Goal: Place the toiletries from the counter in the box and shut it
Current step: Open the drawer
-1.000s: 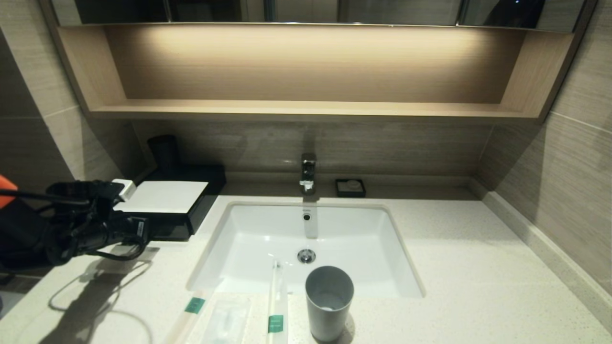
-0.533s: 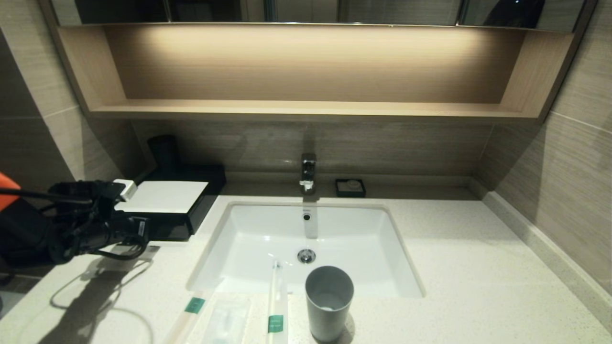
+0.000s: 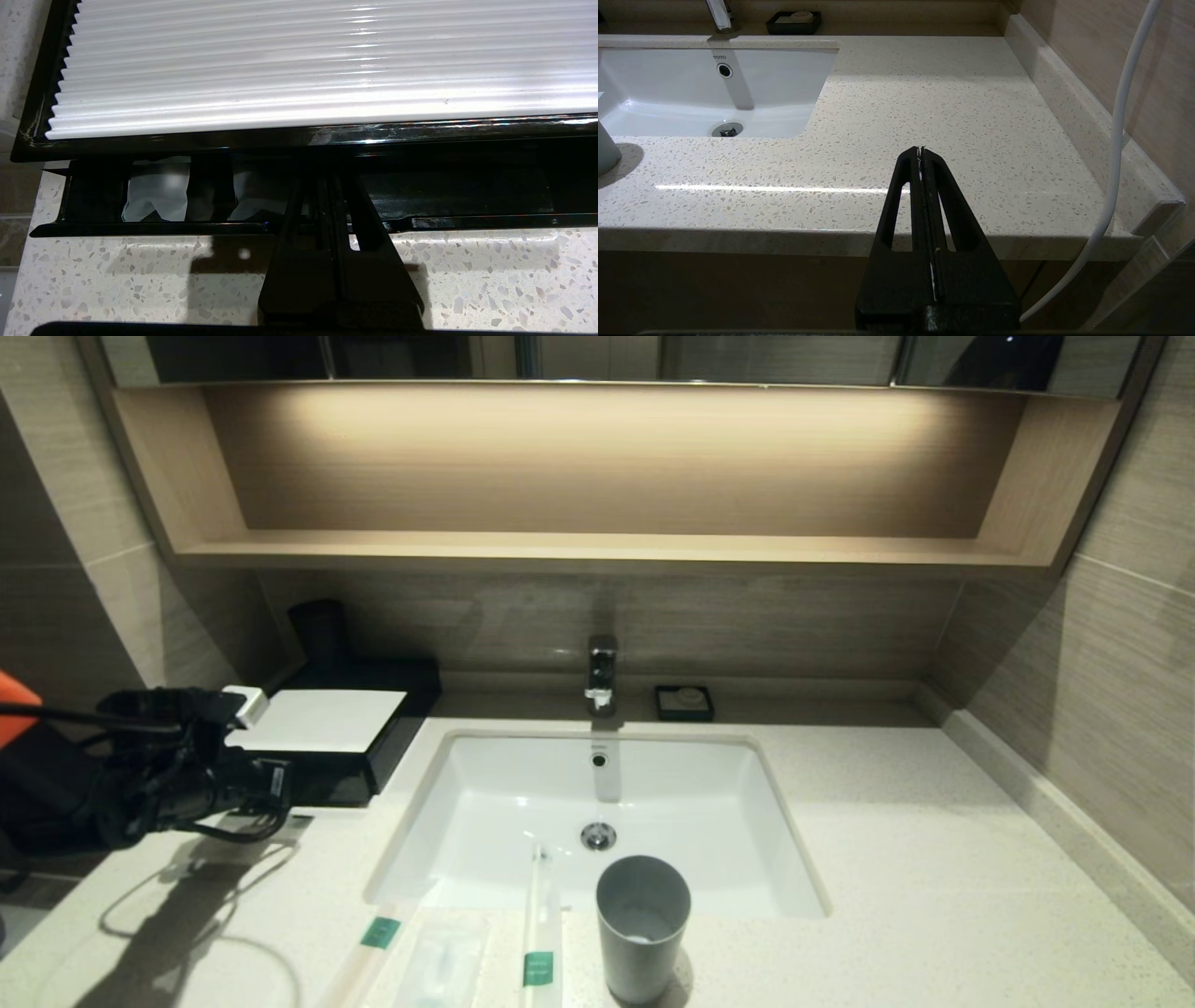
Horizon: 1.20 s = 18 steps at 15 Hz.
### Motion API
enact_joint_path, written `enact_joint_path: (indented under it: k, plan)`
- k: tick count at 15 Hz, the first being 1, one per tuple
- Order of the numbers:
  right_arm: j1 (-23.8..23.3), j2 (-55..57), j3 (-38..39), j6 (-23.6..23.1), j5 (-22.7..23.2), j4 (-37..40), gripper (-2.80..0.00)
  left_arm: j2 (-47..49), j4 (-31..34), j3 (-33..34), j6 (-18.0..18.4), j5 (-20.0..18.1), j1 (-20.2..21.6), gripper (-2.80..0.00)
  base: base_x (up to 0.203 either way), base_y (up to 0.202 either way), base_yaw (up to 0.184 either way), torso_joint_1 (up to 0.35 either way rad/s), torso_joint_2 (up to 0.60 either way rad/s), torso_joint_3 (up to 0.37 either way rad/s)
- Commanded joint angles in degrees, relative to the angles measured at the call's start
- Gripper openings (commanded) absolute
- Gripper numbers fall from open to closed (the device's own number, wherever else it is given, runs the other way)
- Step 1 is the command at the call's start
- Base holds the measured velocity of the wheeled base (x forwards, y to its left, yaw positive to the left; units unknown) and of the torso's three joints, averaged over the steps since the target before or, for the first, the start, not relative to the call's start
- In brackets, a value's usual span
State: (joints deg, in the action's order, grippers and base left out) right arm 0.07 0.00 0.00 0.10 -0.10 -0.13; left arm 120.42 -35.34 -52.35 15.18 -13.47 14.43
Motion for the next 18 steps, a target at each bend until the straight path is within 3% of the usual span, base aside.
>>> enact_joint_path:
  k: [1,11,18]
  plan:
    - [0.01,-0.09,0.09,-0.01,0.01,-0.04,-2.80,0.08,1.24,-0.74,0.12,-0.06,-0.13,-2.80,0.000,0.000,0.000,0.000,0.00,0.000]
    - [0.01,-0.09,0.09,-0.01,0.01,-0.04,-2.80,-0.83,15.86,-5.63,0.12,1.25,-0.28,-2.80,0.000,0.000,0.000,0.000,0.00,0.000]
    - [0.01,-0.09,0.09,-0.01,0.01,-0.04,-2.80,-2.04,21.18,-6.63,0.20,2.17,-0.37,-2.80,0.000,0.000,0.000,0.000,0.00,0.000]
